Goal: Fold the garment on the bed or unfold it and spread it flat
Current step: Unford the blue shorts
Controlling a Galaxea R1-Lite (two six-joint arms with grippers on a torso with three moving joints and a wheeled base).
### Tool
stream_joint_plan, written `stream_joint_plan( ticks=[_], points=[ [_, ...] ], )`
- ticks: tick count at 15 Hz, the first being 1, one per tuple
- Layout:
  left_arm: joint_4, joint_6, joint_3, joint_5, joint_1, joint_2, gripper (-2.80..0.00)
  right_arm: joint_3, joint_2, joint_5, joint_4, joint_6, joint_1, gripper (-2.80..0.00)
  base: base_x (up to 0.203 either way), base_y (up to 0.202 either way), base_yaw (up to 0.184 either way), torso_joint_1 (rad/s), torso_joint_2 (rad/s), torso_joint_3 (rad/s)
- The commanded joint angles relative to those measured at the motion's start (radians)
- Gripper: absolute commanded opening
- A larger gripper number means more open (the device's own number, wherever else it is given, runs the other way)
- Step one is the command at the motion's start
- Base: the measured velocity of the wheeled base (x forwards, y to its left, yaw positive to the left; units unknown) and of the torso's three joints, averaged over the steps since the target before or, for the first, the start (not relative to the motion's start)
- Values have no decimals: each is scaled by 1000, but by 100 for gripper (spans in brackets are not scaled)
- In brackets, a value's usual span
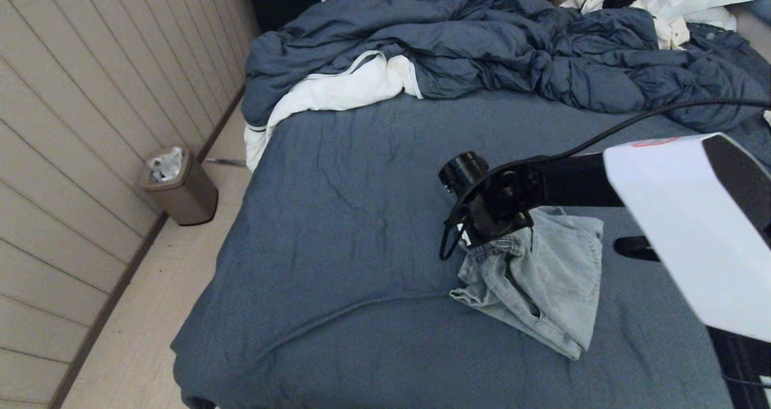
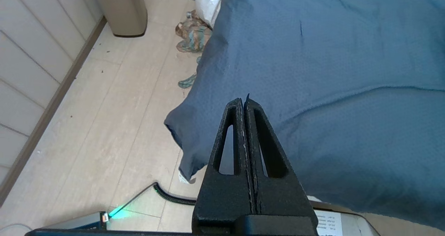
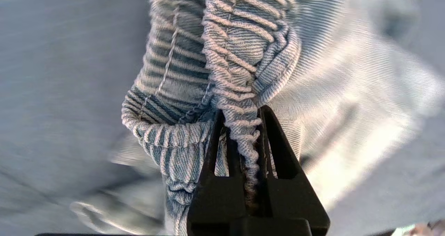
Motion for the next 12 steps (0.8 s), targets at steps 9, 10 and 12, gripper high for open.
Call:
stream_joint_plan(
  ticks=[9,10,12],
  points=[
    [0,-1,0,1,0,0,-280,858,-544,74,-433,-4,-391,-280,0,0,0,0,0,0],
    [0,-2,0,1,0,0,-280,951,-577,99,-511,-5,-432,-280,0,0,0,0,0,0],
    [0,-2,0,1,0,0,-280,1096,-622,152,-657,-6,-544,-280,0,0,0,0,0,0]
  ],
)
